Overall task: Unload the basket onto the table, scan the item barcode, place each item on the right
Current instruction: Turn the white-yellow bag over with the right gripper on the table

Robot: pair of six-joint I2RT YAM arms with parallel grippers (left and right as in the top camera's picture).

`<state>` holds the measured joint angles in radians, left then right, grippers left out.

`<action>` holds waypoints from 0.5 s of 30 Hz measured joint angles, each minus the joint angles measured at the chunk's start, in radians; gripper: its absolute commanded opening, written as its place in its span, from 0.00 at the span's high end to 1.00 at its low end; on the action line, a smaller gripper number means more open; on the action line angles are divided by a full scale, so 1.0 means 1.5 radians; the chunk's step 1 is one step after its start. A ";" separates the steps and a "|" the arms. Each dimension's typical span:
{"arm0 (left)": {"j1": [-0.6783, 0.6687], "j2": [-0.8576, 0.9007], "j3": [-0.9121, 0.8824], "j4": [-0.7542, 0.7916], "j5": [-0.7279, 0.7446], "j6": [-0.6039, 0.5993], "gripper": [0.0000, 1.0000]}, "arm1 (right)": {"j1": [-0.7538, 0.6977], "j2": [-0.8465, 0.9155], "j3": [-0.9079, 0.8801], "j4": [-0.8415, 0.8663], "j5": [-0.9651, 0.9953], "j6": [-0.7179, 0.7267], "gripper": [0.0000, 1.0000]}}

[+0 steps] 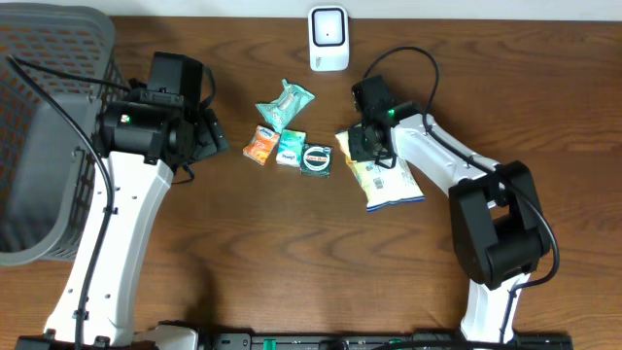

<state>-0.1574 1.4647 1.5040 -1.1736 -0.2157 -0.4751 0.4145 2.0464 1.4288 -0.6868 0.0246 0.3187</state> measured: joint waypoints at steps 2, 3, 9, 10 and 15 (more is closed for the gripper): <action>0.000 0.000 0.000 0.000 0.000 0.000 0.02 | -0.004 -0.002 0.017 -0.058 0.002 -0.001 0.65; 0.000 0.000 0.000 0.000 0.000 0.000 0.02 | -0.006 -0.006 0.028 -0.095 0.004 -0.001 0.62; 0.000 0.000 0.000 0.000 0.000 0.000 0.02 | -0.010 -0.115 0.085 -0.319 0.012 -0.007 0.57; 0.000 0.000 0.000 0.001 0.000 0.000 0.02 | -0.010 -0.130 0.087 -0.353 0.011 -0.007 0.59; 0.000 0.000 0.000 0.000 0.000 0.000 0.02 | -0.004 -0.135 0.007 -0.323 0.011 -0.008 0.61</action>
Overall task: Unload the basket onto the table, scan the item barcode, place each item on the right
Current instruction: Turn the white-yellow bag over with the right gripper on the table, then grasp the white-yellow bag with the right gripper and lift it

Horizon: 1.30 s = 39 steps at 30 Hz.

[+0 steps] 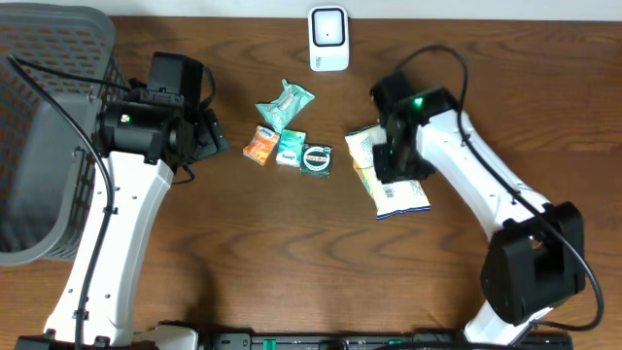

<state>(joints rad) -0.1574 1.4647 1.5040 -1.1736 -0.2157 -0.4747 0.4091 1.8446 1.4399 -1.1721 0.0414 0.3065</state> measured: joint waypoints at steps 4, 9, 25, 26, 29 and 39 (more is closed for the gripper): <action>0.000 0.000 0.000 0.001 0.000 0.000 0.02 | 0.003 0.005 -0.104 0.109 -0.011 0.001 0.62; 0.000 0.000 0.000 0.000 0.000 0.000 0.02 | 0.015 0.006 -0.180 0.201 -0.081 0.003 0.63; 0.000 0.000 0.000 0.000 0.000 0.000 0.02 | -0.040 0.009 0.079 0.093 -0.073 -0.022 0.07; 0.000 0.000 0.000 0.000 0.000 0.000 0.02 | -0.058 0.009 0.087 0.101 -0.066 -0.026 0.05; 0.000 0.000 0.000 0.000 0.000 0.000 0.02 | -0.108 0.009 0.090 0.124 -0.057 -0.040 0.01; 0.000 0.000 0.000 0.000 0.000 0.000 0.02 | -0.209 0.029 -0.056 0.288 -0.244 -0.119 0.09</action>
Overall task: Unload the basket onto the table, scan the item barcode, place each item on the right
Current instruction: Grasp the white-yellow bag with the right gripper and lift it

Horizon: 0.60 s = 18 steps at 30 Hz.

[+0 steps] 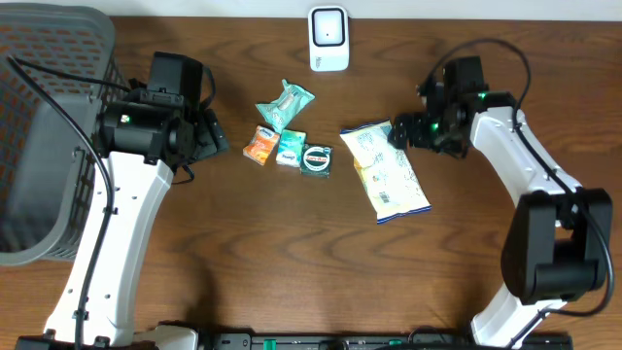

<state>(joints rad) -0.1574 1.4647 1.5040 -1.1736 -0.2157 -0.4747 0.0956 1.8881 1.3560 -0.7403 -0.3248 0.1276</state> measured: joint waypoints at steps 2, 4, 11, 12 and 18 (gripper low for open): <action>0.000 0.000 0.000 0.000 0.000 0.000 0.02 | -0.009 0.017 -0.017 0.017 -0.051 -0.007 0.12; 0.000 0.000 0.000 0.000 0.000 0.000 0.02 | -0.013 0.043 -0.028 0.026 -0.102 -0.011 0.12; 0.000 0.000 0.000 0.000 0.000 0.000 0.02 | -0.014 0.107 -0.028 0.028 -0.221 -0.037 0.66; 0.000 0.000 0.000 0.000 0.000 0.000 0.03 | -0.013 0.114 -0.028 0.029 -0.232 -0.043 0.89; 0.000 0.000 0.000 0.000 0.000 0.000 0.02 | -0.014 0.130 -0.028 0.026 -0.291 -0.042 0.99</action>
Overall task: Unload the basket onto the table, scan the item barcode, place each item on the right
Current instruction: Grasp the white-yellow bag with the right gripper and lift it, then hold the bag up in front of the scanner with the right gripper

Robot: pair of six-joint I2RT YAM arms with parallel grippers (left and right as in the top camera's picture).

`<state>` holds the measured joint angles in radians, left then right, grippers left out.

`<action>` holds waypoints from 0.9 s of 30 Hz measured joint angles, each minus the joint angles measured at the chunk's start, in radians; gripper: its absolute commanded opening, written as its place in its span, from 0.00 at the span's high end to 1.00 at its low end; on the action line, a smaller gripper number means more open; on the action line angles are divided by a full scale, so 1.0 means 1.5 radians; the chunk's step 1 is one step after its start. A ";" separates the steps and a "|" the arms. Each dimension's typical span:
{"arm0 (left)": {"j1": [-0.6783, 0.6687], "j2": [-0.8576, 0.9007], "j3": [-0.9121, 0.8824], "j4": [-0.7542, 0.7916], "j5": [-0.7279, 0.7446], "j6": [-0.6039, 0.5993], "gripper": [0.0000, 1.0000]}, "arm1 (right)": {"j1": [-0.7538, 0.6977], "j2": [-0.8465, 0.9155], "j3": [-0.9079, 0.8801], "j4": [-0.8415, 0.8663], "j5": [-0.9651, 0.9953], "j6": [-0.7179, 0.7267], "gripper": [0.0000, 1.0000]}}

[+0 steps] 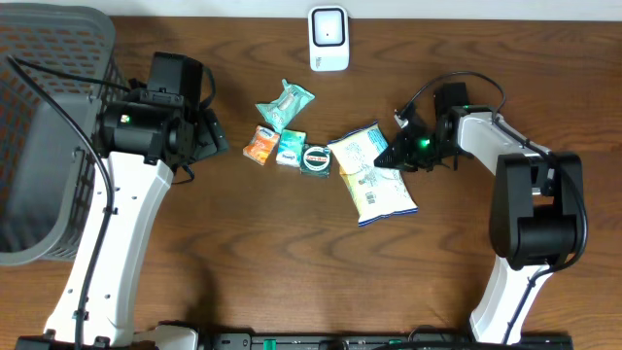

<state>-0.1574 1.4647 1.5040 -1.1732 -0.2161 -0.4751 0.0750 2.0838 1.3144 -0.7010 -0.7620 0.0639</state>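
The snack bag (372, 175), pale yellow with a white barcode end, lies flat on the table right of centre. My right gripper (389, 158) is low at the bag's right edge and touches it; the overhead view does not show how far apart its fingers are. The white barcode scanner (328, 39) stands at the table's back edge. My left gripper (216, 136) hangs at the left, apart from every item, and its fingers are too dark to read.
Four small items lie left of the bag: a teal packet (285, 105), an orange packet (259, 146), a green-white packet (290, 148) and a round tin (316, 159) right beside the bag. A grey basket (39, 146) fills the far left.
My right gripper has come down and left from beside the bag to its right edge. The bag has shifted left, now close to the round tin. The left arm has not moved.
My right gripper first sat over the bag's top end near the tin. Then the bag lay a little further right under it. Later the gripper stood off to the right, clear of the bag. Now it touches the bag's right edge.
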 measured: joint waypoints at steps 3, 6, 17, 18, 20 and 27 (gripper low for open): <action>0.000 0.000 0.000 0.000 0.000 0.000 0.02 | -0.001 -0.012 0.003 0.001 0.012 0.009 0.99; 0.000 0.000 0.000 0.000 0.000 0.000 0.02 | -0.001 -0.061 0.005 0.003 0.073 0.034 0.99; 0.000 0.000 0.000 0.000 0.000 0.000 0.02 | 0.100 -0.287 0.030 0.022 0.417 0.105 0.99; 0.000 0.000 0.000 0.000 0.000 0.000 0.02 | 0.114 -0.280 0.028 0.044 0.417 0.114 0.99; 0.000 0.000 0.000 0.000 0.000 0.000 0.03 | 0.124 -0.273 0.027 0.075 0.407 0.125 0.99; 0.000 0.000 0.000 0.000 0.000 0.000 0.02 | 0.105 -0.271 0.026 0.162 0.209 0.163 0.99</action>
<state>-0.1574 1.4647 1.5040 -1.1736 -0.2157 -0.4747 0.2317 1.6775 1.3540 -0.4583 -0.4480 0.3080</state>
